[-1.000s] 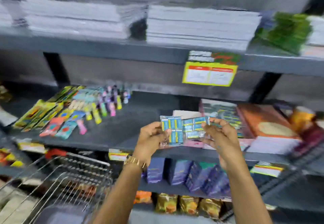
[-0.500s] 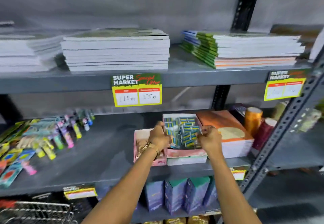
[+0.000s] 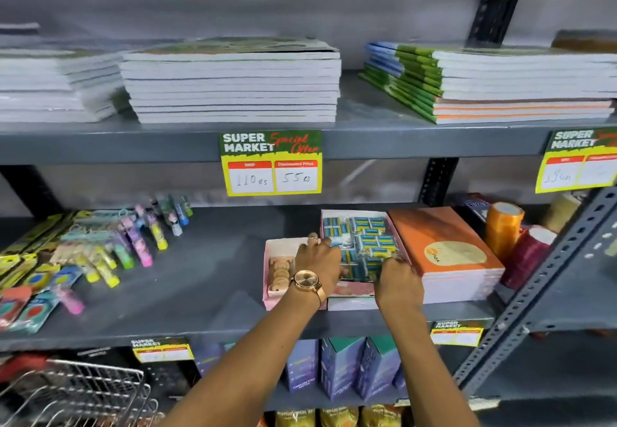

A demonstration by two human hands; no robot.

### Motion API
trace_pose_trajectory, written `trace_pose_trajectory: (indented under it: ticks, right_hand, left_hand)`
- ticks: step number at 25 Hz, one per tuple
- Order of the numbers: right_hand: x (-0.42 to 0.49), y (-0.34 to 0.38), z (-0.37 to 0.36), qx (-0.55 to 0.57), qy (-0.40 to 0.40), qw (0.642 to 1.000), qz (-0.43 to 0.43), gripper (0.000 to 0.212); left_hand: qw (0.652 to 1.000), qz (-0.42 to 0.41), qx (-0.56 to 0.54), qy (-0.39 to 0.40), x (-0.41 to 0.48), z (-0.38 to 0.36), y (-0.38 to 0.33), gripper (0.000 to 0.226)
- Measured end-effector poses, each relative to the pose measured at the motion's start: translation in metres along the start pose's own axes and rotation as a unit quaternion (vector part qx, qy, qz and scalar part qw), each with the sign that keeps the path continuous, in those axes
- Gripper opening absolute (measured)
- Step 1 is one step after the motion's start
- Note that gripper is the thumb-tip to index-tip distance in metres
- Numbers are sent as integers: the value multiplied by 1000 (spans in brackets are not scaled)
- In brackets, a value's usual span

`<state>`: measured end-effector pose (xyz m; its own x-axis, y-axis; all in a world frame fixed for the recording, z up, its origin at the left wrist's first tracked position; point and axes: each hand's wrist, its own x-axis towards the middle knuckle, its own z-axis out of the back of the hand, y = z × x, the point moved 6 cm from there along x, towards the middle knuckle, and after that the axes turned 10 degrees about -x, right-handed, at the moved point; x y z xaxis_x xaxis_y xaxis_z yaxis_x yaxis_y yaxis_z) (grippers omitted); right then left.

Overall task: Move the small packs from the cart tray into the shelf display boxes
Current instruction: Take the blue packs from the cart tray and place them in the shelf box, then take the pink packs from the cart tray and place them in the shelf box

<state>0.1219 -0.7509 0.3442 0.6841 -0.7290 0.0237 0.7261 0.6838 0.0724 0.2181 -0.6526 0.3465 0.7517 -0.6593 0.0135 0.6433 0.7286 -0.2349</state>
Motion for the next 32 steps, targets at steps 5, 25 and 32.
trace_pose_trajectory:
  ticks: [5,25,32]
  right_hand:
    - [-26,27,3,1,-25,998,60,34]
    - [-445,429,-255,-162,327,645,672,35]
    - [-498,486,-394,-285,276,589,704,46]
  left_hand:
    - [996,-20,-64,-55,-30,-1,22,43]
    - [559,713,-420,-49,-571,-227,407,41]
    - [348,790,-480,-154,-617,-316,440,49]
